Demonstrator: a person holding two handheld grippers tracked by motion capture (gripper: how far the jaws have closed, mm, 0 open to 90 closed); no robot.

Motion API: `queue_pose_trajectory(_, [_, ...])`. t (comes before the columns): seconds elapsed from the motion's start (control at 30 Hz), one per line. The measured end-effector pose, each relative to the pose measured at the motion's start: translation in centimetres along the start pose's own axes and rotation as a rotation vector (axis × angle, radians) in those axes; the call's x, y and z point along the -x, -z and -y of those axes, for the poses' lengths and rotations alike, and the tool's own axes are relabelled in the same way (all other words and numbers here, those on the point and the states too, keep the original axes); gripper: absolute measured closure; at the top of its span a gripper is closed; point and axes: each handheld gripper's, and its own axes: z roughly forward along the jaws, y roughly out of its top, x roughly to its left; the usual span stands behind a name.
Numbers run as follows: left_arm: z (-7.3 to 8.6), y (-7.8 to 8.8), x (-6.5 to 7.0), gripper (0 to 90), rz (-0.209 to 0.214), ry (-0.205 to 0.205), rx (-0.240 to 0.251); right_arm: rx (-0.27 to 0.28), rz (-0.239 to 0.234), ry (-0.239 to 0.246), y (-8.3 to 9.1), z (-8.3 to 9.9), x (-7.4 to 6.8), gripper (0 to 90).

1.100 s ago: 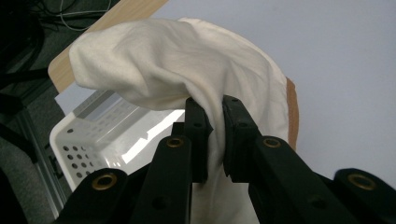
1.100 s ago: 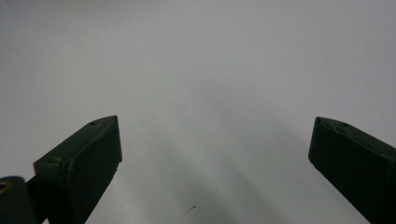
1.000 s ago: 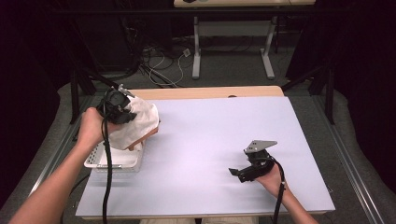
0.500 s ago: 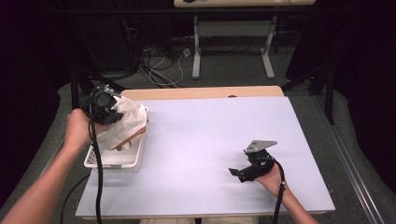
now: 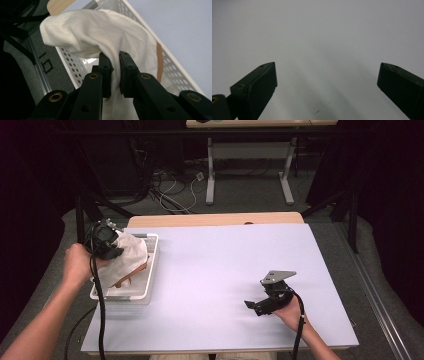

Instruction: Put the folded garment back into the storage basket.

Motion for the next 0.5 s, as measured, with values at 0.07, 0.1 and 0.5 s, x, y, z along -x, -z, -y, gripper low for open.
queue_pose_trajectory(0.07, [0.2, -0.4, -0.1, 81.9, 0.003, -0.002, -0.006, 0.0, -0.001, 0.0, 0.0, 0.0, 0.0, 2.3])
queue_pose_trajectory(0.1, [0.3, -0.6, 0.0, 81.9, 0.004, -0.003, -0.002, -0.001, 0.0, -0.002, 0.0, 0.0, 0.0, 2.3])
queue_pose_trajectory(0.5, [1.0, -3.3, 0.3, 81.7, 0.033, -0.038, -0.041, -0.003, -0.004, -0.007, 0.0, 0.0, 0.0, 2.3])
